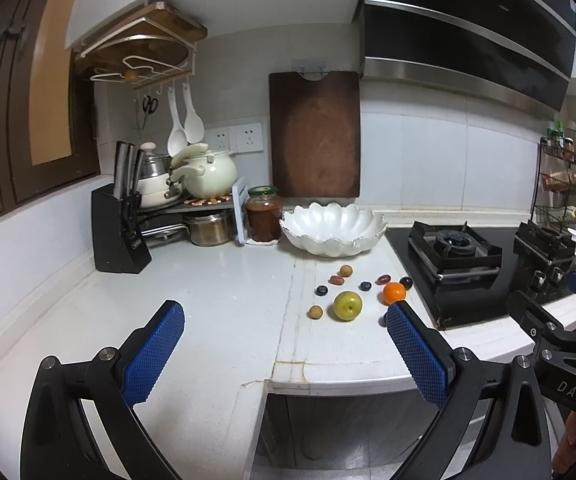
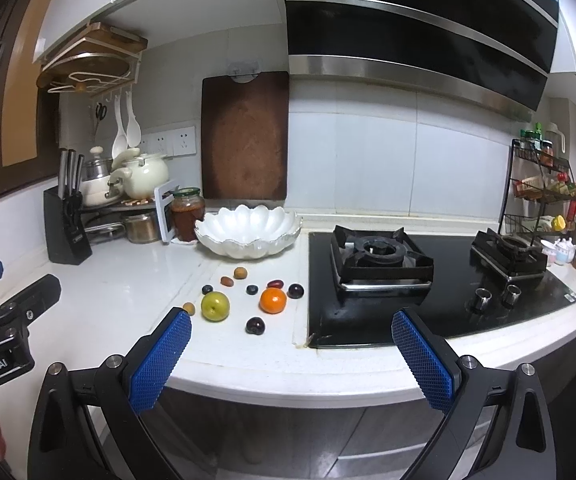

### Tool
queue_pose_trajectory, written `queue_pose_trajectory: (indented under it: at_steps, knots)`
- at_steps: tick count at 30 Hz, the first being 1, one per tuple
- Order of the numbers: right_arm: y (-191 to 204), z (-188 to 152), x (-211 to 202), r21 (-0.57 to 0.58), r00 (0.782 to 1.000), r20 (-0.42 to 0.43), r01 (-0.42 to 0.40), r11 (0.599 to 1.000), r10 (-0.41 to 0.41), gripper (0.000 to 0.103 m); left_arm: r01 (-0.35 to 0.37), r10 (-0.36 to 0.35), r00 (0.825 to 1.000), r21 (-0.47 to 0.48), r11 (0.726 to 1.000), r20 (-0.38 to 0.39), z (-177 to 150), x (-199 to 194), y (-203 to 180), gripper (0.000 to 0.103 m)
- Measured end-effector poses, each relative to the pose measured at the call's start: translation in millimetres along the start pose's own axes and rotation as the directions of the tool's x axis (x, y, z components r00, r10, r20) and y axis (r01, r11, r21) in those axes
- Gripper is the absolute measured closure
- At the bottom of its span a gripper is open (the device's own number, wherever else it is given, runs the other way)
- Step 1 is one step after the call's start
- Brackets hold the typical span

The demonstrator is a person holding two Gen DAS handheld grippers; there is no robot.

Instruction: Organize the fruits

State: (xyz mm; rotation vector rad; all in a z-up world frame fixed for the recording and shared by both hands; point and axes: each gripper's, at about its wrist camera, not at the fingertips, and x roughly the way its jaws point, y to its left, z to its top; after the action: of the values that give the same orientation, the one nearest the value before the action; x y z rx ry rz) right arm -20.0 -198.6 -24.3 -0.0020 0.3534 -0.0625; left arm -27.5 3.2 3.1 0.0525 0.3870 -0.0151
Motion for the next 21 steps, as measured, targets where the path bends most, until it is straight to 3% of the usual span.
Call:
queue_pose_trajectory:
  at_steps: [21]
  knots:
    - [-4.4,5.8,-5.5,0.003,1.0,0.015,-0.001,1.0,0.001,0.001,0.018,-0.018,1.0,-0.012,1.0,-0.004,4.2,-0.5,-2.1,0.0]
